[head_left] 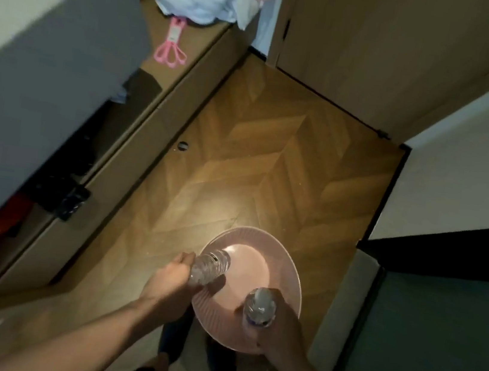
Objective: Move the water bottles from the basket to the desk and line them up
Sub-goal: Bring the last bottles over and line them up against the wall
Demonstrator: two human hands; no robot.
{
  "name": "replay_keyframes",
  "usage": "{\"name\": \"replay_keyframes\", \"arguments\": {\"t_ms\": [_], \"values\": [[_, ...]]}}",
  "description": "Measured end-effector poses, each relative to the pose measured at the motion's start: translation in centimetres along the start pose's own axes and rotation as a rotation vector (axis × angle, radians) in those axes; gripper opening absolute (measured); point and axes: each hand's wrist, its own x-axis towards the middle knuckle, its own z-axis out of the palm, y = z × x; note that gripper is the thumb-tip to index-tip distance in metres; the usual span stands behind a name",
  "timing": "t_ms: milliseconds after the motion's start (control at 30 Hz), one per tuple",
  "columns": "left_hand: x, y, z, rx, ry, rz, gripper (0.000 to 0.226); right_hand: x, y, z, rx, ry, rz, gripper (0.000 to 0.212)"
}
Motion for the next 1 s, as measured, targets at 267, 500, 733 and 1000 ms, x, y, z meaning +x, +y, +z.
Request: {"name": "replay_keyframes", "arguments": {"t_ms": [267,500,733,1000], "values": [[-24.4,-2.5,-7.2,-0.411,0.485,-0.184,0.070,-10.7,-13.1,-5.4,-0.209,-0.143,-0.441,0.066],[-43.3,-6.9,-5.4,-0.746,0.907,-0.361,0.057,-20.0,-23.1,-1.1,-0.265,-0.339,-0.761,0.055],[-59.6,-11.5,-1.2,-0.931,1.316,-0.565,0.040,-32.5,-31.4,8.6,-0.377,-0.614,-1.101,0.055],[-77.3,-19.0,5.2,-0.951,1.637,-0.684,0.032,-50.5,-35.2,22.0,-0.396,-0.854,-1.328,0.069]]}}
